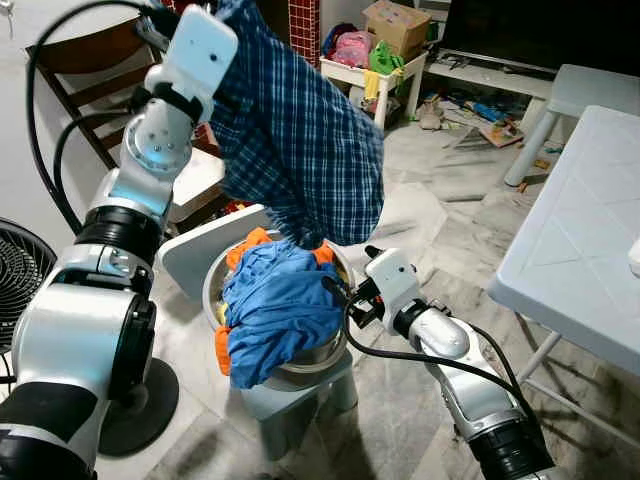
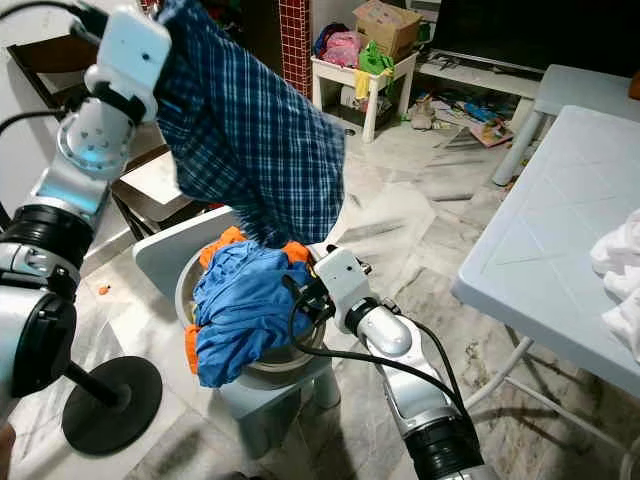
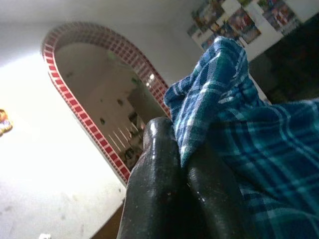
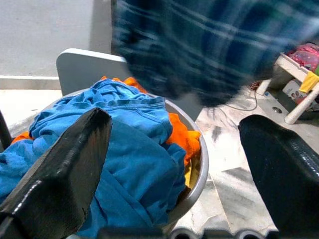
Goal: Hang hanger
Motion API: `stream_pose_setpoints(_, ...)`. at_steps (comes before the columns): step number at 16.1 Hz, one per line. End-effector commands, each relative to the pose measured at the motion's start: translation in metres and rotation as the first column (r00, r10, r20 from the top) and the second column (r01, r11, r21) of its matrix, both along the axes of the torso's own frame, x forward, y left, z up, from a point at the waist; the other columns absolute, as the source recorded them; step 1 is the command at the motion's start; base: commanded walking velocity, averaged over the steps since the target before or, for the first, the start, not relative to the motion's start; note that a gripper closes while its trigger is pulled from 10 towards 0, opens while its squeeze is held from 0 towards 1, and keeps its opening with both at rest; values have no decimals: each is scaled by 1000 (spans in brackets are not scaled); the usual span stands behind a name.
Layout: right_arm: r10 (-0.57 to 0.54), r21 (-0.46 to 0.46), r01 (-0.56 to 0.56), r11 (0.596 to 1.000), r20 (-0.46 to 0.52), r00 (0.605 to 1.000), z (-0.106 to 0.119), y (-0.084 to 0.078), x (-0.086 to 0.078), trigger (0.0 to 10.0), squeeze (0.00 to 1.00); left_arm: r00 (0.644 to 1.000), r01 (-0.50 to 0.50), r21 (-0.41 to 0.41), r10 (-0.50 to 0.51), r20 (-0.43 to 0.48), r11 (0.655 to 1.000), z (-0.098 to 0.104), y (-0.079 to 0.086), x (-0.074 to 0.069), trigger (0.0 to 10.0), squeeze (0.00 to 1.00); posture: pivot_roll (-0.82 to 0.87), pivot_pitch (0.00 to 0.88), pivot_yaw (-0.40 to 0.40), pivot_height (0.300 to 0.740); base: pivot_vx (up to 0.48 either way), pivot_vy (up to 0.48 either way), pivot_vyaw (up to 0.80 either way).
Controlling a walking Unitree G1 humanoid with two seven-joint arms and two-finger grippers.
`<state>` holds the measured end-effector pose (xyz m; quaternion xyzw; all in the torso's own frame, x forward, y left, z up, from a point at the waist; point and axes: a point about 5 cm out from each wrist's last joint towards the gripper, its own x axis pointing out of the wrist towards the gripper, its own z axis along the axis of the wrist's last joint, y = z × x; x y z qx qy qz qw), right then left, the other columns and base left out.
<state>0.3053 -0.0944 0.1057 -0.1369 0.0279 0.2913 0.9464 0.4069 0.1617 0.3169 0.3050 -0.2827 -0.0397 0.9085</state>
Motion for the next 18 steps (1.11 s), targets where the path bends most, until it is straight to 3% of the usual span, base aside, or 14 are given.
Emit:
stream_pose_setpoints(1, 2, 3, -2, 1000, 11, 1000, 3, 1, -1, 10000, 0, 1000, -19, 15, 19, 7, 1000, -9, 9, -2, 2980, 0, -22, 9, 62, 740, 0, 0, 0)
stream_pose_setpoints(2, 3, 2, -3, 1000, 10, 1000, 3, 1, -1, 10000, 0, 1000, -22, 21, 22, -5, 1000, -19, 12, -4, 2980, 0, -22, 9, 62, 740, 0, 0, 0)
stream_pose_setpoints(3, 3, 0, -3, 1000, 5, 1000, 2, -1, -3, 10000, 0, 994, -46, 6, 46, -102, 999, -58, 26, -8, 8471, 0, -29, 18, 54, 740, 0, 0, 0)
stream_pose_setpoints(4, 3, -3, -3, 1000, 3, 1000, 2, -3, -4, 10000, 0, 981, -82, -1, 81, -175, 997, -87, 36, -12, 10000, 0, -33, 25, 47, 740, 0, 0, 0)
stream_pose_setpoints(6, -1, -11, 1, 1000, -6, 1000, 2, -8, -6, 10000, 0, 914, -190, -85, 144, -379, 978, -156, 57, -30, 10000, 0, -55, 37, 36, 740, 0, 0, 0)
stream_pose_setpoints(8, -8, -13, 8, 1000, -15, 1000, 1, -13, -7, 10000, 0, 906, -193, -87, 144, -398, 977, -169, 56, -36, 10000, 0, -68, 30, 25, 740, 0, 0, 0)
stream_pose_setpoints(13, -10, -10, 10, 1000, -12, 1000, 3, -10, -5, 10000, 0, 925, -210, -137, 152, -347, 968, -151, 60, -30, 10000, 0, -69, 18, 32, 740, 0, 0, 0)
stream_pose_setpoints(17, -6, -12, 5, 1000, -19, 1000, 1, -10, -9, 10000, 0, 920, -197, -154, 129, -370, 968, -146, 57, -25, 10000, 0, -81, 12, 44, 740, 0, 0, 0)
stream_pose_setpoints(18, -17, -10, 16, 1000, -16, 1000, 2, -11, -7, 10000, 0, 929, -179, -141, 120, -351, 974, -123, 53, -15, 10000, 0, -79, 7, 58, 740, 0, 0, 0)
